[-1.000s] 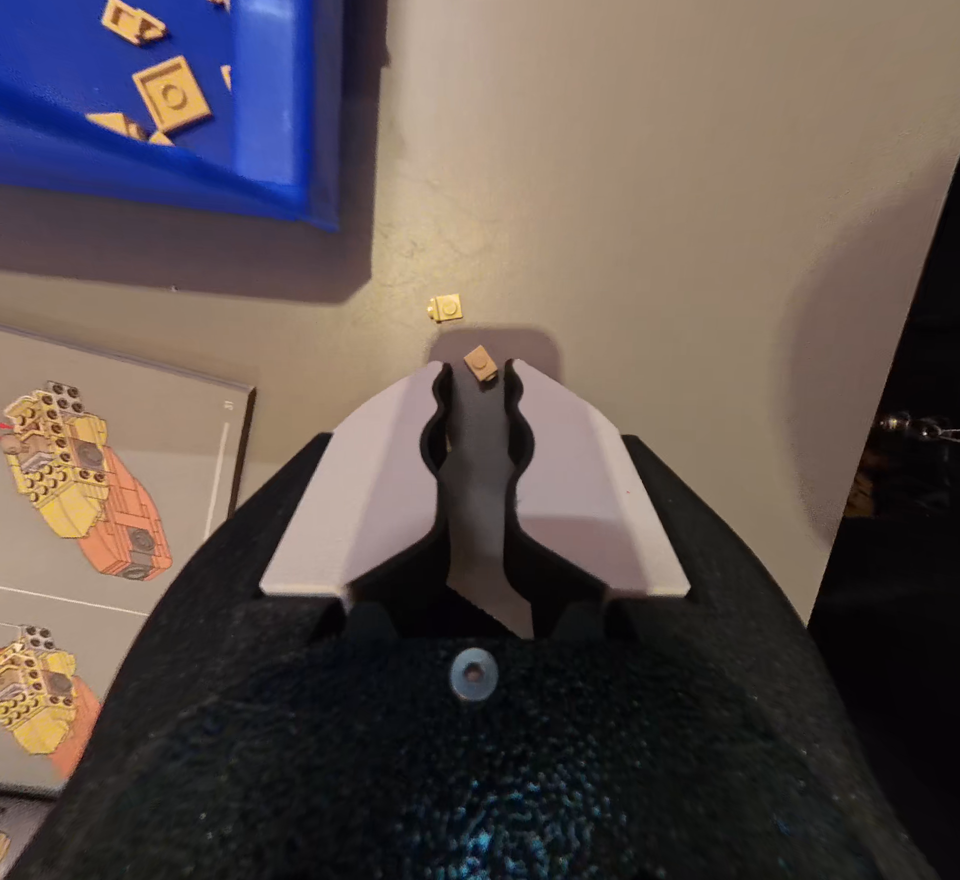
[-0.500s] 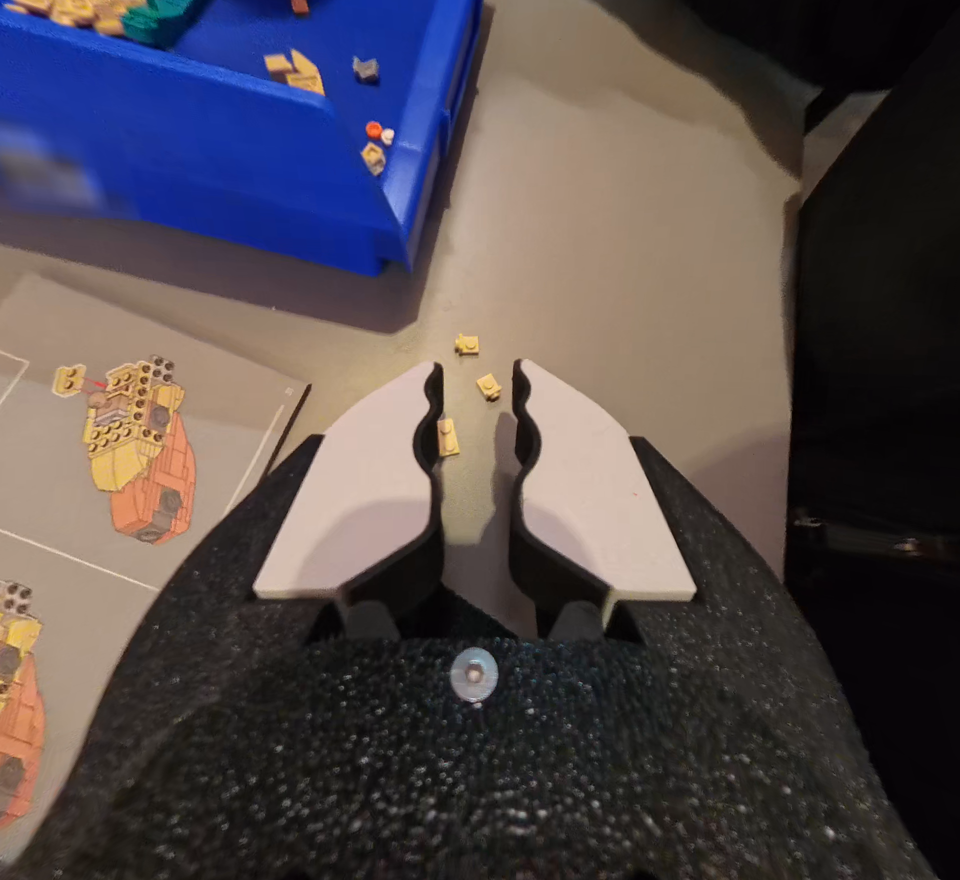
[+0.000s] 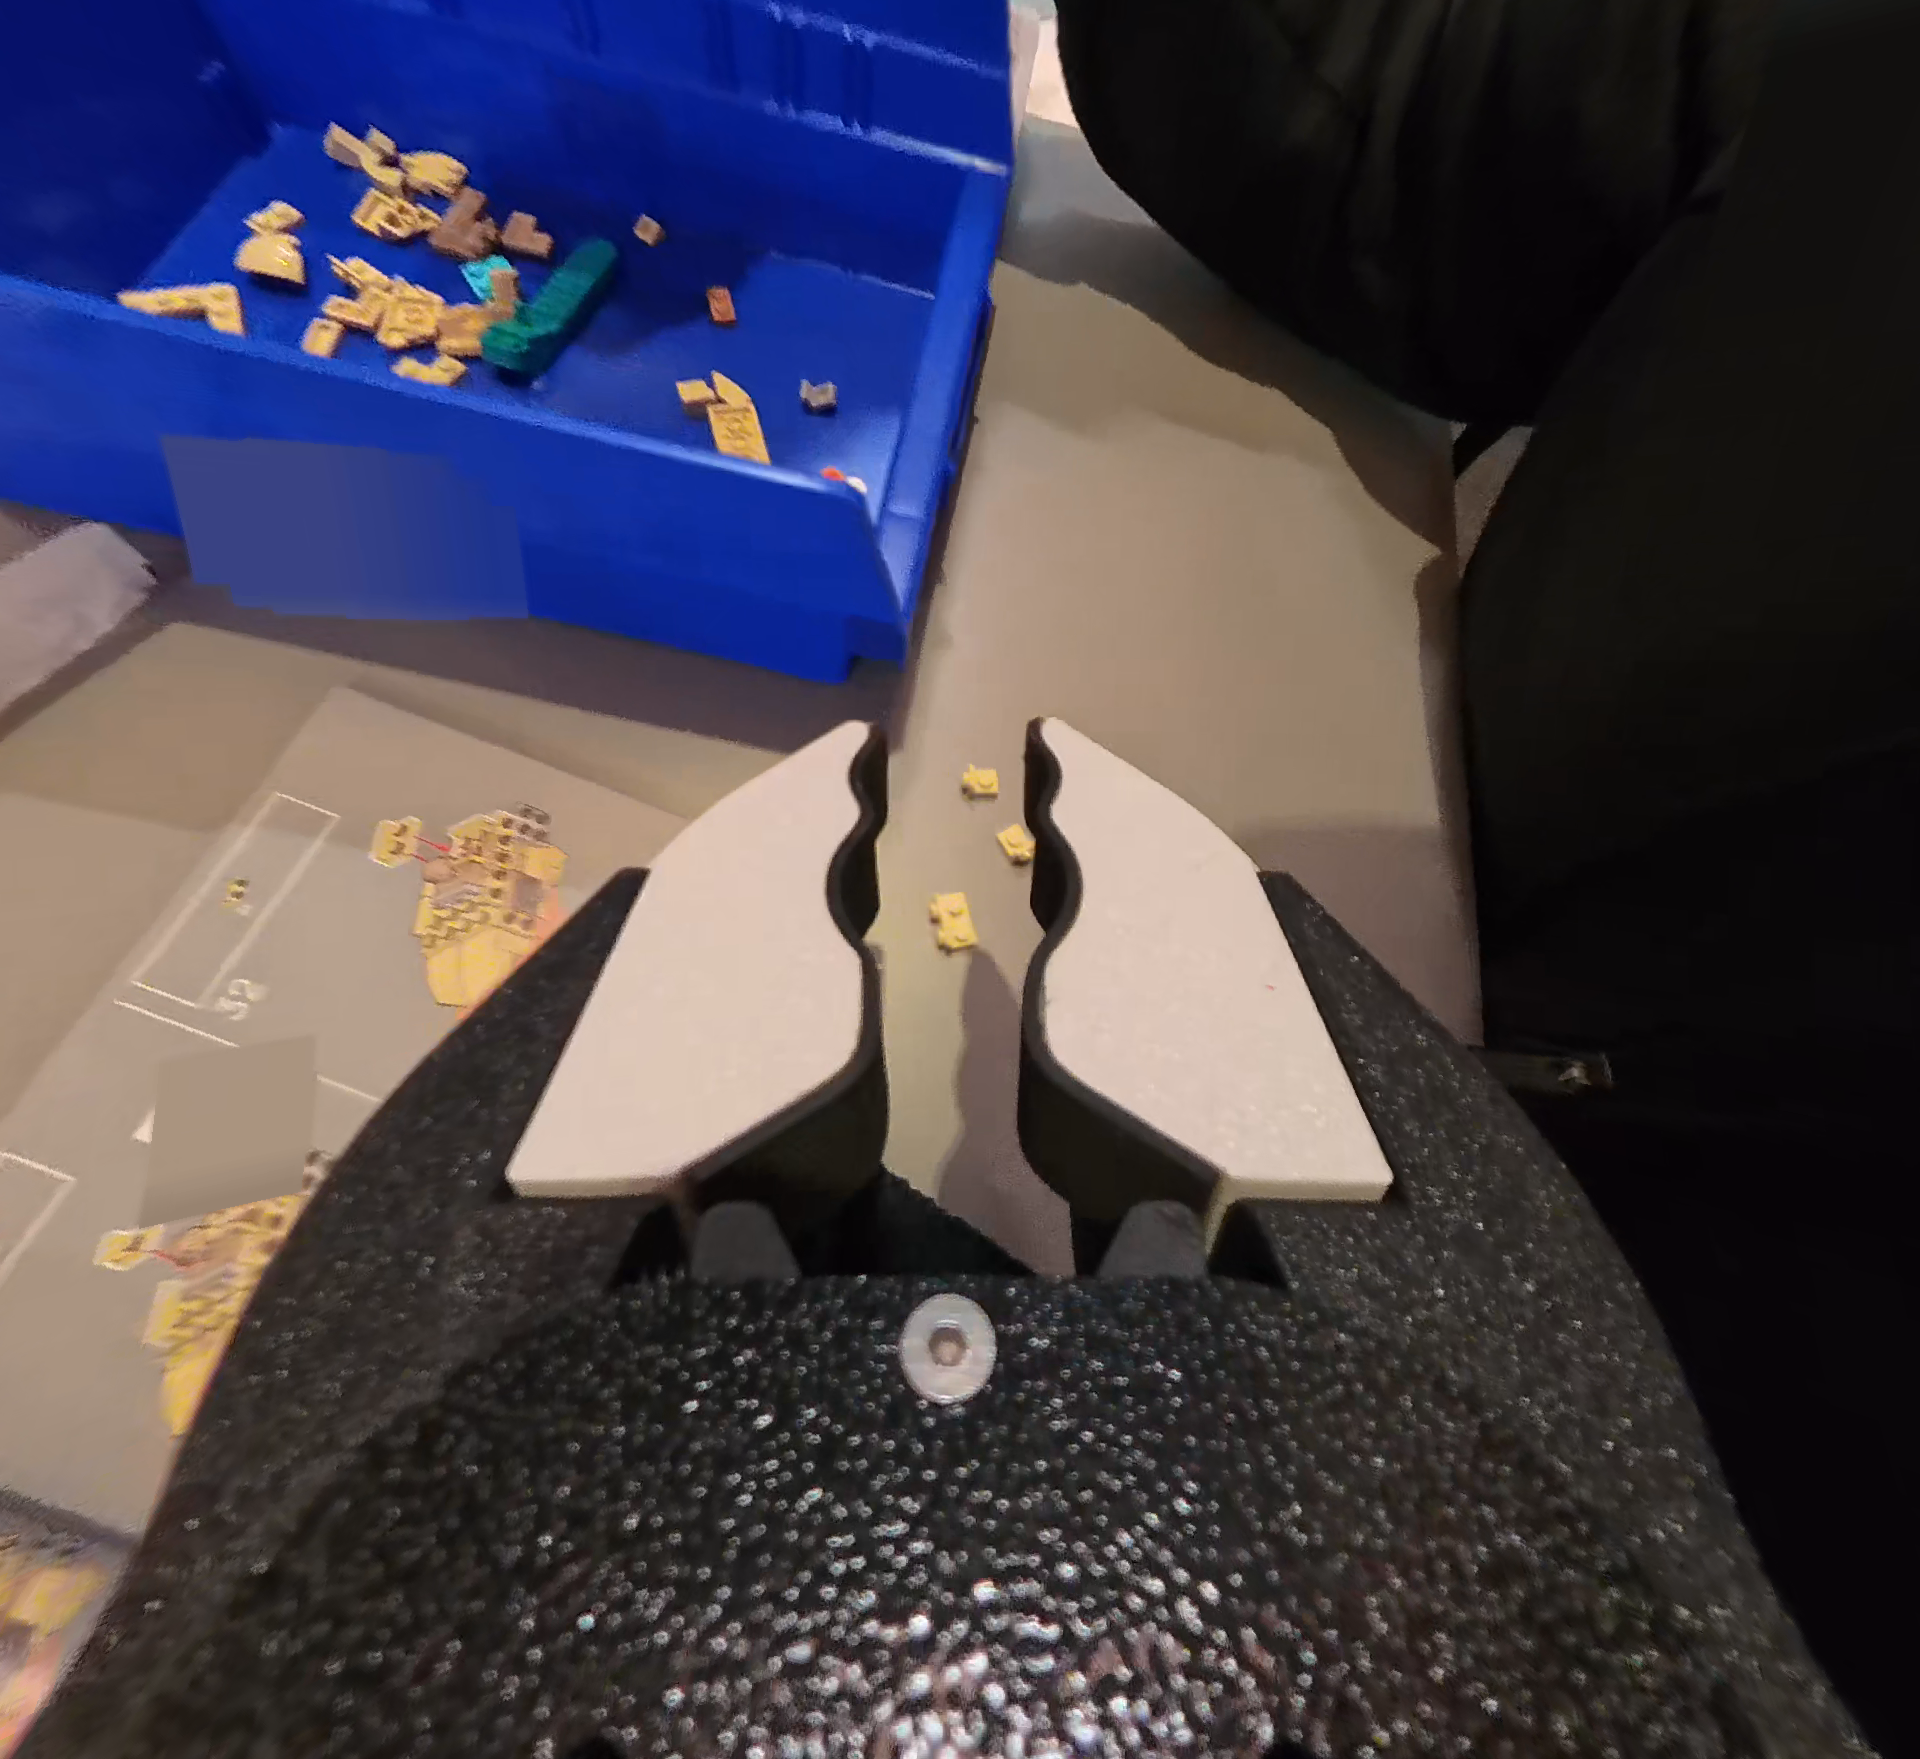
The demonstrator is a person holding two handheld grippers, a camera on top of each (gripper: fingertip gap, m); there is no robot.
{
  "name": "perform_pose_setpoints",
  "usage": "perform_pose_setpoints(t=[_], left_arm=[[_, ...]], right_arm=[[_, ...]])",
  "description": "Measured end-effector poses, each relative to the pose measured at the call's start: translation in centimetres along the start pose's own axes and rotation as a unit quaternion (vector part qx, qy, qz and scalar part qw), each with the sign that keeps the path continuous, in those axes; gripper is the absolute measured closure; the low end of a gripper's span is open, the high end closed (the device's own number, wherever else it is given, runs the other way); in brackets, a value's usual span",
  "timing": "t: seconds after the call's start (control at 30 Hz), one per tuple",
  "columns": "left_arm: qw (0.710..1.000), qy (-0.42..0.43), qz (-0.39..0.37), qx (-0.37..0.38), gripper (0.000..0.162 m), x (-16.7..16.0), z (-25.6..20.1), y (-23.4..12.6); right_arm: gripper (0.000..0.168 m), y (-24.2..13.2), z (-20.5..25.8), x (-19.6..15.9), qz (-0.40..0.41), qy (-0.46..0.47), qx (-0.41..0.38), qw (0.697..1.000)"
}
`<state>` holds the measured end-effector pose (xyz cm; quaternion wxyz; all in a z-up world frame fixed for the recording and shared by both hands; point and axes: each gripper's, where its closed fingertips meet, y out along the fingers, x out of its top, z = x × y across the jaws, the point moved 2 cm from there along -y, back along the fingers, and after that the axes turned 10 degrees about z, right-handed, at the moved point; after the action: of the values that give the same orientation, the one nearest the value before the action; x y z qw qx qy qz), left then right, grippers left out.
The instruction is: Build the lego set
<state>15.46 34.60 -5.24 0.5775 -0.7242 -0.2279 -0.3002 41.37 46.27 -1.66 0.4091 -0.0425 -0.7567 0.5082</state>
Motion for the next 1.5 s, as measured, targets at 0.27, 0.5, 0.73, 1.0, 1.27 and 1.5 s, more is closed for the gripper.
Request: perform_pose_setpoints(t=[0.27,0.5,0.73,1.0,1.27,1.5], left_arm=[[0.999,-0.003,-0.026,0.035,0.137,2.4,5.4,-1.1],[0.998,-0.010,-0.034,0.043,0.137,1.6,7.0,-1.0],[0.997,-0.014,-0.031,0.066,0.137,-1.0,7.6,-2.5],[0.996,-0.019,-0.047,0.068,0.137,-3.2,7.7,-3.8],[0.995,-0.057,-0.065,0.052,0.137,-5.8,8.4,-4.9],[0.995,-0.069,-0.057,0.053,0.137,-7.4,9.0,-5.1]], right_arm=[[0.142,0.6,-0.5,-1.3,0.022,0.003,0.005,1.000],[0.139,1.2,0.3,-1.9,0.061,-0.028,0.011,0.998],[0.141,1.7,6.6,-4.3,0.237,-0.250,0.011,0.939],[0.139,5.2,9.0,-7.9,0.428,-0.361,0.079,0.825],[0.139,6.7,8.5,-10.5,0.491,-0.343,0.099,0.795],[0.145,7.2,8.6,-10.6,0.504,-0.347,0.083,0.786]])
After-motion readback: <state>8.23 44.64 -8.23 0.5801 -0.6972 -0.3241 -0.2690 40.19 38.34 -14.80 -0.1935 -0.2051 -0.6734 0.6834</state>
